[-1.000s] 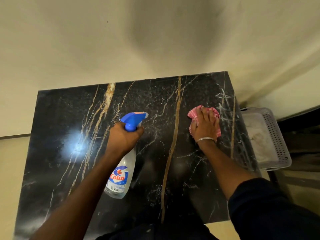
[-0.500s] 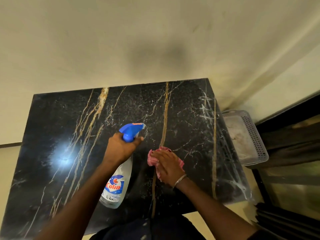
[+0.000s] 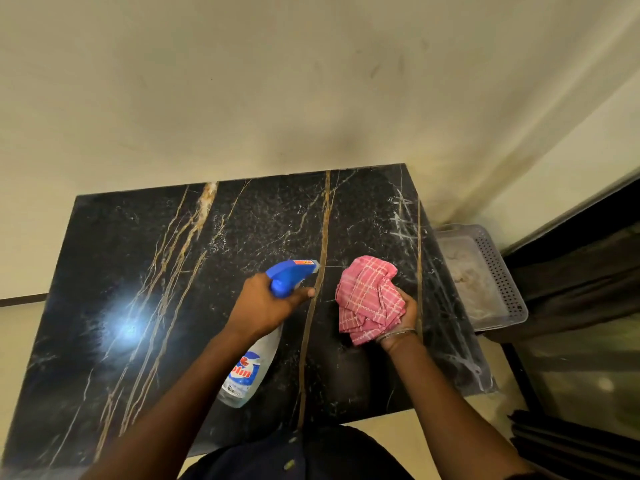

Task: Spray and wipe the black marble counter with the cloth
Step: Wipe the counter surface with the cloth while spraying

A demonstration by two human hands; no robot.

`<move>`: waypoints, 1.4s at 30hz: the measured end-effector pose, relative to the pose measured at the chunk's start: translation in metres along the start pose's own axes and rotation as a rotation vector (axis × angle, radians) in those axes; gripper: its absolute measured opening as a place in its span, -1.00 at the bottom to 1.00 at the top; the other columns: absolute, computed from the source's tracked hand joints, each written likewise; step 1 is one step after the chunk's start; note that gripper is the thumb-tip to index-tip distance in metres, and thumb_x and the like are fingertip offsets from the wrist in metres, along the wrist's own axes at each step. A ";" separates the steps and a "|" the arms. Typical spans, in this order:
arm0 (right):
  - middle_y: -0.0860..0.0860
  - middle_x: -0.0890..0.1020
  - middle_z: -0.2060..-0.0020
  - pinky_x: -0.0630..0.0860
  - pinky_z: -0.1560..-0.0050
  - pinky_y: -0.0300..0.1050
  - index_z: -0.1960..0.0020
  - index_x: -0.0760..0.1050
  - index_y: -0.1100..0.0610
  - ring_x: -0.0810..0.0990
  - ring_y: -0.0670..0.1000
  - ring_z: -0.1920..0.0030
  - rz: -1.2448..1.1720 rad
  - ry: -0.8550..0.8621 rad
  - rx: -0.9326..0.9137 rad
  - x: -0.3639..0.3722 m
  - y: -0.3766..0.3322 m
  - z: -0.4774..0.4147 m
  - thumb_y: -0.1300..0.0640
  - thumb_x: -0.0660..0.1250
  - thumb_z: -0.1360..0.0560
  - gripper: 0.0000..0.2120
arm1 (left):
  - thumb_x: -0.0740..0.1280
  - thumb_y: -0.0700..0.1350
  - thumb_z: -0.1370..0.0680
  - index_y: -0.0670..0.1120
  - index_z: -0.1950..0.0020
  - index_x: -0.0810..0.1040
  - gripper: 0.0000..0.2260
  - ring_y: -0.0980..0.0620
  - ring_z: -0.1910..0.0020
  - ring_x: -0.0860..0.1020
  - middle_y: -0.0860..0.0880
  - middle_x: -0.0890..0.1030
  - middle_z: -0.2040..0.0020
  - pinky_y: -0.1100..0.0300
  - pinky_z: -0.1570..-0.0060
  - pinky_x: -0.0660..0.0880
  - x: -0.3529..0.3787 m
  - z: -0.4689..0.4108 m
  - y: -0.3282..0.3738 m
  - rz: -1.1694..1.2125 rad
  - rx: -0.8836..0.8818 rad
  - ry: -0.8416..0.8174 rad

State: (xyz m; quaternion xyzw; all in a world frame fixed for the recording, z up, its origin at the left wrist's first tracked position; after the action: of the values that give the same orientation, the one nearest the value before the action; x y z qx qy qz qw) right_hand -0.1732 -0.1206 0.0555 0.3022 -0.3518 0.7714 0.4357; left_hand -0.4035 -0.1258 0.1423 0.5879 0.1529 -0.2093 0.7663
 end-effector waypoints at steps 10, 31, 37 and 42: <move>0.23 0.71 0.08 0.65 0.26 0.23 0.13 0.73 0.23 0.72 0.25 0.14 -0.020 -0.026 -0.077 0.000 -0.016 -0.005 0.11 0.69 0.33 -0.25 | 0.46 0.12 -0.42 0.15 0.00 0.52 -0.78 -0.05 0.15 0.62 -0.10 0.65 0.15 0.08 0.08 0.56 0.011 0.002 0.000 -0.075 0.019 -0.099; 0.05 0.50 -0.34 0.27 -0.42 0.02 -0.48 0.36 0.13 0.41 0.08 -0.38 1.818 0.067 -0.726 0.022 -0.056 -0.100 0.06 0.08 -0.66 -0.58 | 0.40 0.13 -0.45 -0.06 0.02 0.54 -0.71 -0.02 0.29 0.59 -0.12 0.63 0.23 0.19 0.24 0.54 0.026 -0.058 0.017 0.039 -0.042 -0.008; 0.09 0.05 -0.60 -0.15 -0.53 0.30 -0.61 -0.01 0.06 -0.09 0.14 -0.59 2.572 -0.012 -0.483 -0.001 -0.051 -0.153 -0.14 -0.04 -0.62 -0.39 | 0.40 0.06 -0.49 0.01 -0.04 0.50 -0.79 0.19 0.29 0.58 0.04 0.60 0.22 0.35 0.27 0.46 0.027 -0.087 0.018 0.043 -0.086 0.005; 0.06 0.12 -0.59 -0.09 -0.53 0.31 -0.60 0.05 0.07 -0.03 0.14 -0.59 2.571 0.031 -0.579 0.007 -0.047 -0.191 -0.12 -0.11 -0.61 -0.40 | 0.42 0.02 -0.50 0.03 -0.03 0.50 -0.82 0.31 0.35 0.53 0.09 0.57 0.26 0.46 0.30 0.42 0.026 -0.112 0.016 0.043 -0.085 0.039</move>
State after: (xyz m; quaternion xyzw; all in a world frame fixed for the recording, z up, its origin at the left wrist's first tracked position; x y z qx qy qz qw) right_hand -0.1649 0.0543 -0.0353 -0.3580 -0.5325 0.5334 -0.5511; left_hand -0.3715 -0.0180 0.1139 0.5621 0.1641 -0.1746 0.7916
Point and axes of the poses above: each hand's wrist, its own z-axis away from the middle knuckle, its own x-axis out of the palm, y = z × x, the point moved 1 cm from there along -z, towards the middle knuckle
